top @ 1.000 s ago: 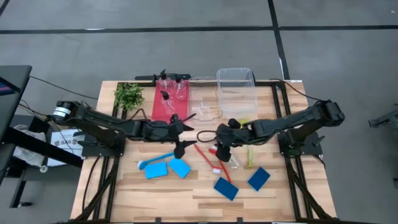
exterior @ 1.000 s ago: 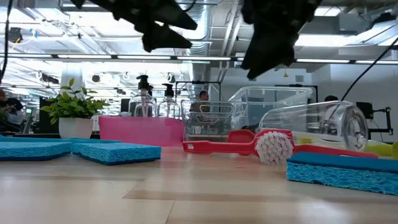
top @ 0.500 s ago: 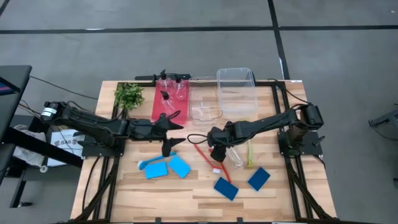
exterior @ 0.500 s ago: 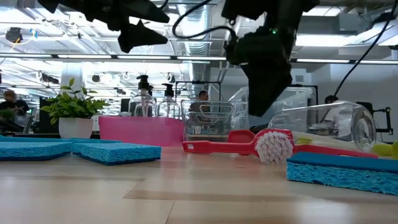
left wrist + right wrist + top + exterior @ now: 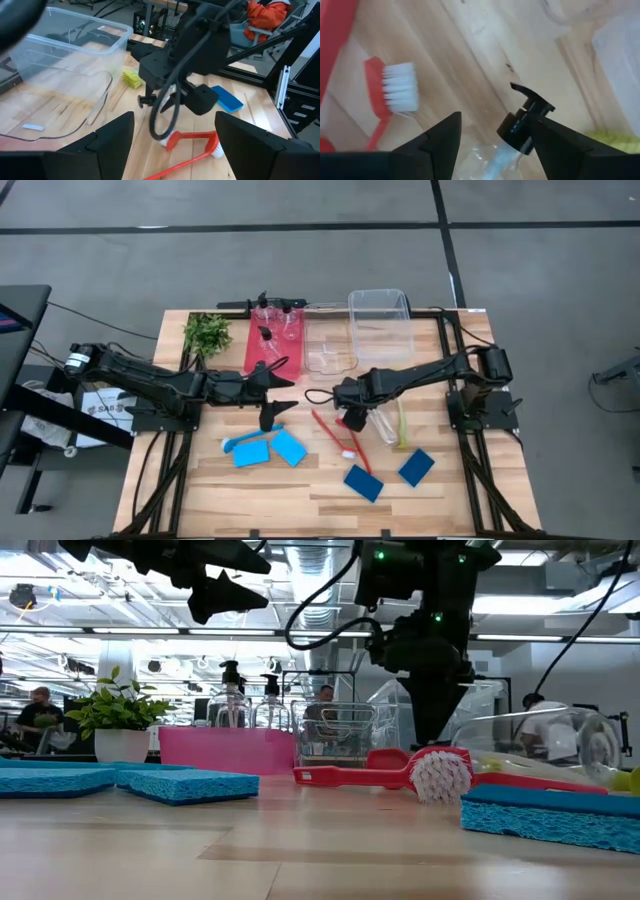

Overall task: Pick & Place Kitchen Sink Supplies
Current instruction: Put the transparent soap dispenser into the red bin

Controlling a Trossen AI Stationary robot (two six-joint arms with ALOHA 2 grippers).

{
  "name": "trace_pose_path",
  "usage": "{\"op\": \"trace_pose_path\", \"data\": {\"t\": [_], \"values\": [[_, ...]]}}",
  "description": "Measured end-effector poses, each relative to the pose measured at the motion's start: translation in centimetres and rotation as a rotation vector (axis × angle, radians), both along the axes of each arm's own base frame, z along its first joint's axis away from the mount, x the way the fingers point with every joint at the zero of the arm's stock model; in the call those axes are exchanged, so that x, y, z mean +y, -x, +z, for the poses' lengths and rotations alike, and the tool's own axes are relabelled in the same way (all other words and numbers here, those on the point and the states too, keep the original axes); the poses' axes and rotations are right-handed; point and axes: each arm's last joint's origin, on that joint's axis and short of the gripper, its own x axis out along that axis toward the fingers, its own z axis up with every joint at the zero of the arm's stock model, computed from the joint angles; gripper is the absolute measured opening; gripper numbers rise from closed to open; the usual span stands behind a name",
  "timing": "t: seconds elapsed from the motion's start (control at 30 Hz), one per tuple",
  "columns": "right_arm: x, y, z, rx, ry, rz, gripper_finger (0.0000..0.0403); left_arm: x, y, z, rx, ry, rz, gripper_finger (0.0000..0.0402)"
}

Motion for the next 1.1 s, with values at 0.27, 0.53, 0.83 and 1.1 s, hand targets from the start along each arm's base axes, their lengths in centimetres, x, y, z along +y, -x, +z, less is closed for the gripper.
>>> {"op": "trace_pose_path", "data": {"t": [0.27,0.53,0.83,1.1], "values": [[0.0,0.4,0.0,0.030,0.006,-0.038,0.0223,0.0,0.0,0.0,0.000,0.000,0.000,0.0280],[-0.1,1.2,0.0,0.085,0.047,-0.120,0.0207,0.0,0.0,0.0,-0.001,0.000,0.000,0.0280],[0.0,1.1,-0.2,0.070,0.005,-0.137,0.0202,0.0,0.0,0.0,-0.001,0.000,0.000,0.0280],[-0.1,1.5,-2.0,0.067,-0.060,-0.147,0.0197,0.0,0.0,0.0,-0.001,0.000,-0.001,0.0280]]}}
